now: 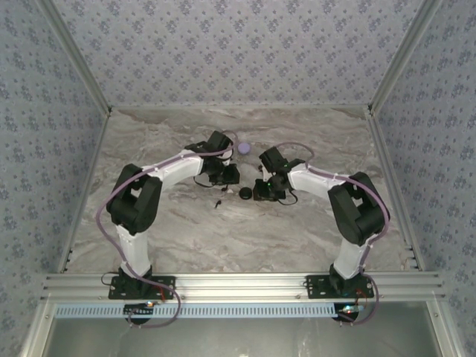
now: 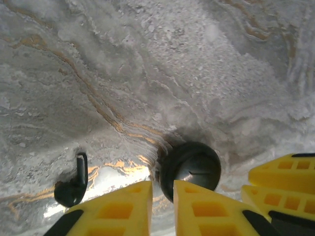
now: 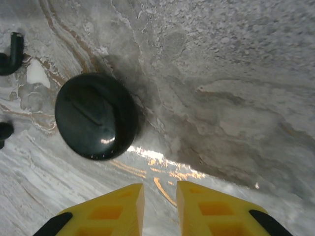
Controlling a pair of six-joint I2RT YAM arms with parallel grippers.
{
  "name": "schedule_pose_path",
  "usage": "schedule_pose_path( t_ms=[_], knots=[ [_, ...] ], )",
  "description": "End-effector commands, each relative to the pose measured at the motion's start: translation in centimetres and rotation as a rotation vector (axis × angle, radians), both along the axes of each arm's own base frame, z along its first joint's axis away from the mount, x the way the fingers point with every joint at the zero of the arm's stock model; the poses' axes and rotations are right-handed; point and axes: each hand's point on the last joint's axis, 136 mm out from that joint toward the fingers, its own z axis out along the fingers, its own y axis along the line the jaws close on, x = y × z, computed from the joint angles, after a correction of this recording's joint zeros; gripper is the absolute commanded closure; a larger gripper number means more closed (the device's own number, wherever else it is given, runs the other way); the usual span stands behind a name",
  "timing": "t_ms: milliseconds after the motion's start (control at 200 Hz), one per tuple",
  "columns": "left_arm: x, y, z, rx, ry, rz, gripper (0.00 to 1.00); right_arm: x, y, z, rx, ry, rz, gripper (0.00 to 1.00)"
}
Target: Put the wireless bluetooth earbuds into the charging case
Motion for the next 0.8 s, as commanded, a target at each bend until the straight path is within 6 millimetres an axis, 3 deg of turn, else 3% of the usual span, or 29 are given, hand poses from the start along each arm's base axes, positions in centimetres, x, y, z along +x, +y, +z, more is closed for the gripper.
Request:
schedule_pose_path(
  t_ms=[0,485,510,795],
  knots=[
    [-0.1,-0.5,0.1,0.007,0.017,0.002,0.88,0.4,1.0,-0.5,0.035,0.035,-0.046,0.76],
    [-0.9,-0.6,-3.2,0.063,0.096,-0.007,0.93,1.2,0.6,-2.1,-0.036,0.061,-0.050,0.77],
    [-1.0,-0.6,-3.3,0.063,0.099,-0.008,0.93,2.1,1.1,-1.2,-0.023,0.036,-0.049,0.78],
    [-1.7,-0.5,-3.6,0.068,0.112,-0.012,0.94,2.7,1.0,-1.1,-0.039,0.029,-0.046,0.78]
  ],
)
